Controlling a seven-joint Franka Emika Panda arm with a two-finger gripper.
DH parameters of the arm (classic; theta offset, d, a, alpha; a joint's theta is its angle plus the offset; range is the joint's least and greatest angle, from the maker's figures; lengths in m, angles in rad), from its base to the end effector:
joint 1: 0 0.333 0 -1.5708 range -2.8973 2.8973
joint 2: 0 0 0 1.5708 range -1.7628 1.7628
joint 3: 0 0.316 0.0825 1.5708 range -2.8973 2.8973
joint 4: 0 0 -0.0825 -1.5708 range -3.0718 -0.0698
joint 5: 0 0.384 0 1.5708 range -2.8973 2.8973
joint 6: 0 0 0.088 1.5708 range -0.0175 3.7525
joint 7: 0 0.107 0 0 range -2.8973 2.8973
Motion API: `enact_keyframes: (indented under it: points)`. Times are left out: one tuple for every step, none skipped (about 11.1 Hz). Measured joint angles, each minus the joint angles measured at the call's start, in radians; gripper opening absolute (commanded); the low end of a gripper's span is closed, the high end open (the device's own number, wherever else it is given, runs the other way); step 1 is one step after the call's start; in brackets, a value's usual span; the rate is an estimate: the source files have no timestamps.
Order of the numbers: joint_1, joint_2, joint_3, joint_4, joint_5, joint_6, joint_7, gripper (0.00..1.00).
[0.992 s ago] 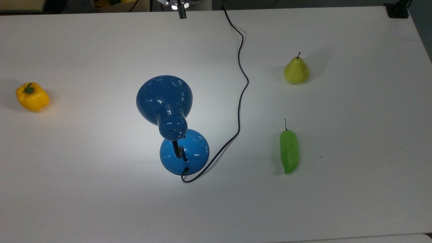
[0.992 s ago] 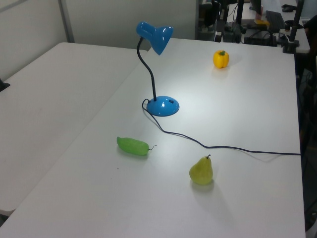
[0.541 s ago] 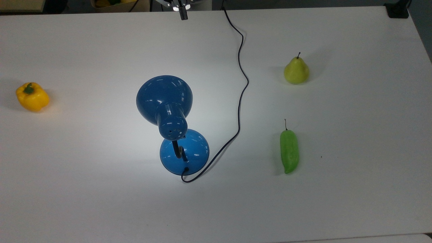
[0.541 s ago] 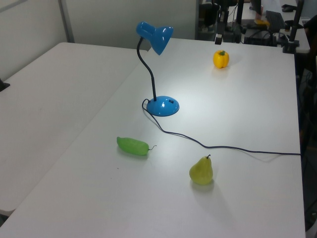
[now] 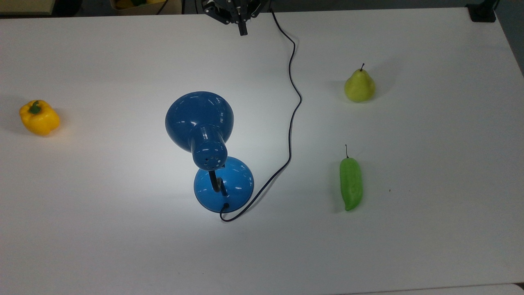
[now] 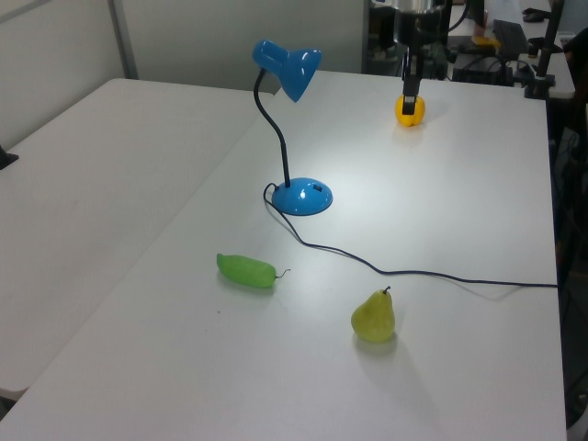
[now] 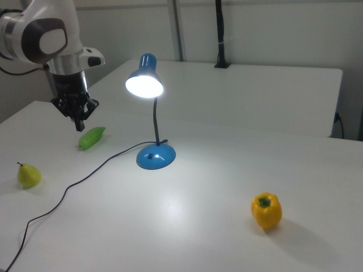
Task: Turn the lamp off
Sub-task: 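Move the gripper toward the blue lamp's round base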
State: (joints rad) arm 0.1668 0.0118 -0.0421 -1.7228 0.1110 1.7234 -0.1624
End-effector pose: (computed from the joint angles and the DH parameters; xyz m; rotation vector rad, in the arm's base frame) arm 0.5597 0.0806 0.5594 -3.0047 -0.4075 0.0138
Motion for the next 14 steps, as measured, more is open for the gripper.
enact_keyframes:
  points:
    - [0.000,0.002,0.006,-0.026,0.000,0.032,0.000,0.00]
    - [0.000,0.004,0.008,-0.050,0.000,0.073,0.000,0.00]
    - [0.000,0.006,0.008,-0.074,-0.002,0.112,0.000,0.00]
    - [0.000,0.009,0.008,-0.093,-0.006,0.144,-0.001,0.00]
    - [-0.001,0.015,0.008,-0.106,-0.011,0.173,-0.001,0.00]
    - [-0.002,0.024,0.008,-0.114,-0.013,0.207,-0.001,0.00]
    - [-0.004,0.036,0.008,-0.117,-0.019,0.237,-0.001,0.00]
    - [-0.006,0.050,0.008,-0.119,-0.024,0.266,-0.001,0.00]
    - [-0.008,0.064,0.008,-0.122,-0.027,0.297,-0.001,0.00]
    - [-0.010,0.084,0.006,-0.125,-0.029,0.343,-0.001,0.00]
    - [-0.012,0.101,0.005,-0.129,-0.029,0.381,-0.001,0.00]
    - [-0.017,0.121,0.005,-0.133,-0.029,0.433,-0.001,0.00]
    - [-0.024,0.139,0.004,-0.138,-0.029,0.489,-0.001,0.00]
    - [-0.033,0.155,0.003,-0.140,-0.029,0.540,-0.001,0.00]
